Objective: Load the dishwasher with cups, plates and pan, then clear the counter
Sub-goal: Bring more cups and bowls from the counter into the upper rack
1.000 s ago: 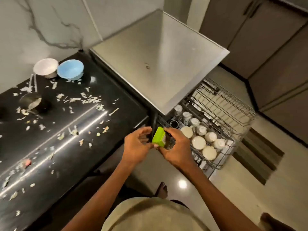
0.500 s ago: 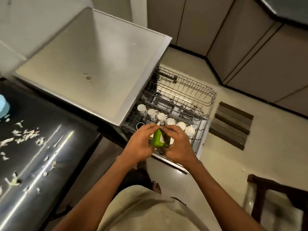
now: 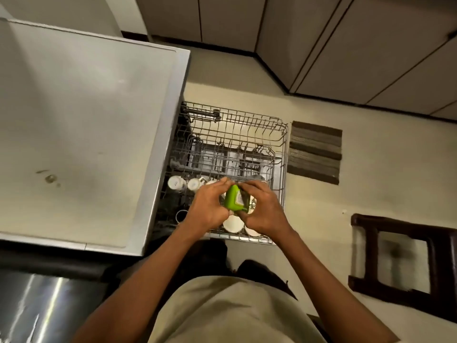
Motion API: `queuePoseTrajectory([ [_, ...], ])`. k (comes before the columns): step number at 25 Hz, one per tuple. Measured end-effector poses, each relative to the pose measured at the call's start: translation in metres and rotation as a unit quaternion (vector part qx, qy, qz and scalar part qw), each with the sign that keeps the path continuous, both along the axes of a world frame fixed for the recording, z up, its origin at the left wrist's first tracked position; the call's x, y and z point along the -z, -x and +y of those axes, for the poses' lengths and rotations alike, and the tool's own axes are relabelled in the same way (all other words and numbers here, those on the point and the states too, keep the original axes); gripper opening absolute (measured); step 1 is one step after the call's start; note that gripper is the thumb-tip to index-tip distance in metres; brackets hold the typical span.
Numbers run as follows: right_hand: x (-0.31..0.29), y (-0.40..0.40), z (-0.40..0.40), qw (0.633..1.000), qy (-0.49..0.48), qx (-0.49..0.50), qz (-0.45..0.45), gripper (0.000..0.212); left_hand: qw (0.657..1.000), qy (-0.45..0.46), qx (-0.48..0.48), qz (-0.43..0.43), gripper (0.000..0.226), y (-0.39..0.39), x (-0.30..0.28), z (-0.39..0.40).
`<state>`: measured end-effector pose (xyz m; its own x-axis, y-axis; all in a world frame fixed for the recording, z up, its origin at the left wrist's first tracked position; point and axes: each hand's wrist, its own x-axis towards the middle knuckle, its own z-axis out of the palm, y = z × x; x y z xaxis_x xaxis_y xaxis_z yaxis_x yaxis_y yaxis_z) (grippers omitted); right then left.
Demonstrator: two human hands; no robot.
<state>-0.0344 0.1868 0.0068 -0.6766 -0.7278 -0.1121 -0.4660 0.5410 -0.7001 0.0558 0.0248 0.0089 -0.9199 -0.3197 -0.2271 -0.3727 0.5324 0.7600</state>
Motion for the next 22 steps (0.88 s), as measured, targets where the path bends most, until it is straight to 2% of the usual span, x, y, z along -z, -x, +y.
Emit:
queuePoseTrajectory([
  [8,0.037,0.052,-0.020,0.996,-0.082,0.031,-0.014,0.071,0.995,-0.076,0.001,-0.070,0.084,0.066,0.044,-0.023],
  [16,0.090,0.111,-0.026,0.985,-0.160,0.056,-0.026,0.074,0.992,-0.057,0.018,-0.108,0.082,0.134,0.092,-0.019],
  [22,0.129,0.166,-0.027,0.977,-0.201,0.063,-0.012,0.065,0.987,-0.040,0.065,-0.145,0.072,0.188,0.132,-0.009],
])
